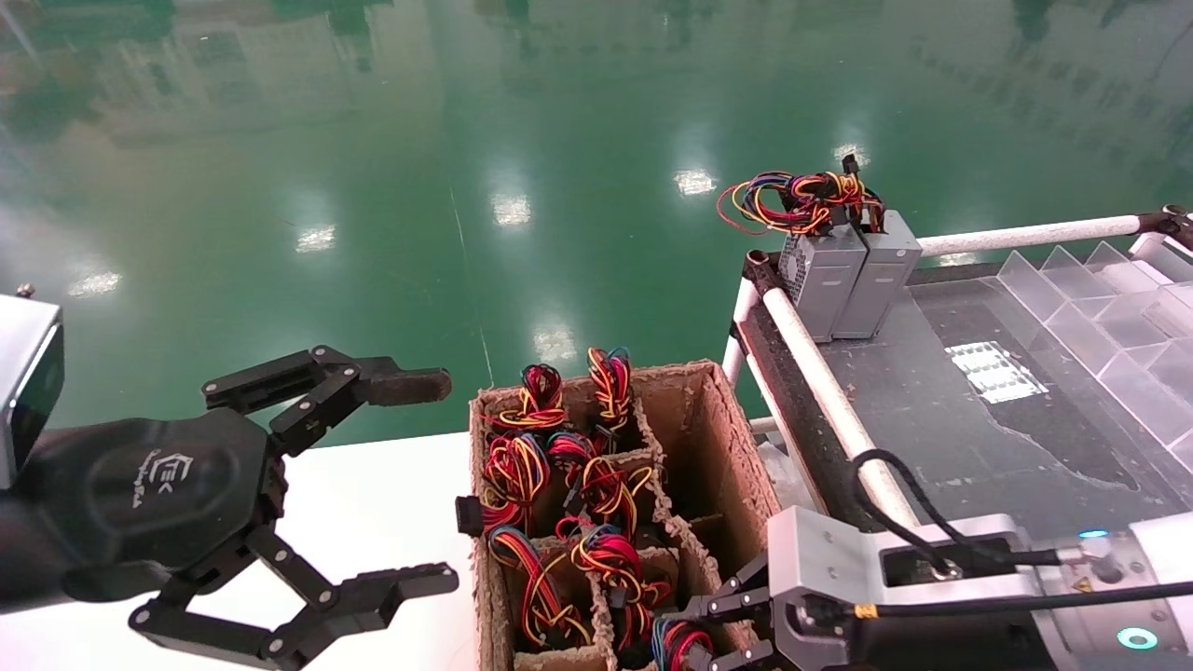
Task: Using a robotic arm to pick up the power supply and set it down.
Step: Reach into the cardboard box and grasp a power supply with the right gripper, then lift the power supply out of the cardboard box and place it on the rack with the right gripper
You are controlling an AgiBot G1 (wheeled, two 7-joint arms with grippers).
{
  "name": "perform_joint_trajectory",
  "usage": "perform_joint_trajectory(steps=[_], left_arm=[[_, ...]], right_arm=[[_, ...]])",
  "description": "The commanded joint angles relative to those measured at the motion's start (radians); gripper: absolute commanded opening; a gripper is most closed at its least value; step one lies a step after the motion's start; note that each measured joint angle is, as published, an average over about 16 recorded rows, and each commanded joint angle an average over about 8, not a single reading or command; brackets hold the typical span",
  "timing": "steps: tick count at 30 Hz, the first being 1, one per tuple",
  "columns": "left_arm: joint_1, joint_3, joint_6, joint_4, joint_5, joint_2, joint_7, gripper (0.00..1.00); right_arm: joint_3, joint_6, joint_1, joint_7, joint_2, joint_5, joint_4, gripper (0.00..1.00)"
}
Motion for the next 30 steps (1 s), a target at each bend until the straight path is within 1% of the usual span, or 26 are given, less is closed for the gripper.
perform_joint_trajectory(steps=[1,8,20,25,30], left_arm=[[0.0,0.0,0.0,0.0,0.0,0.0,0.0,1.0],[0.0,0.0,0.0,0.0,0.0,0.0,0.0,1.0],[0.0,0.0,0.0,0.0,0.0,0.0,0.0,1.0],[0.0,0.0,0.0,0.0,0.0,0.0,0.0,1.0],[0.0,0.0,0.0,0.0,0.0,0.0,0.0,1.0]], right_arm=[[0.009,0.0,-0.005,-0.003,0.008,0.018,0.007,0.0],[0.065,0.0,-0.037,-0.021,0.048,0.132,0.017,0.0],[0.19,-0.013,-0.093,-0.073,0.13,0.368,0.022,0.0],[0.243,0.002,-0.109,-0.08,0.164,0.448,0.021,0.0],[0.297,0.035,-0.116,-0.076,0.199,0.513,0.011,0.0]])
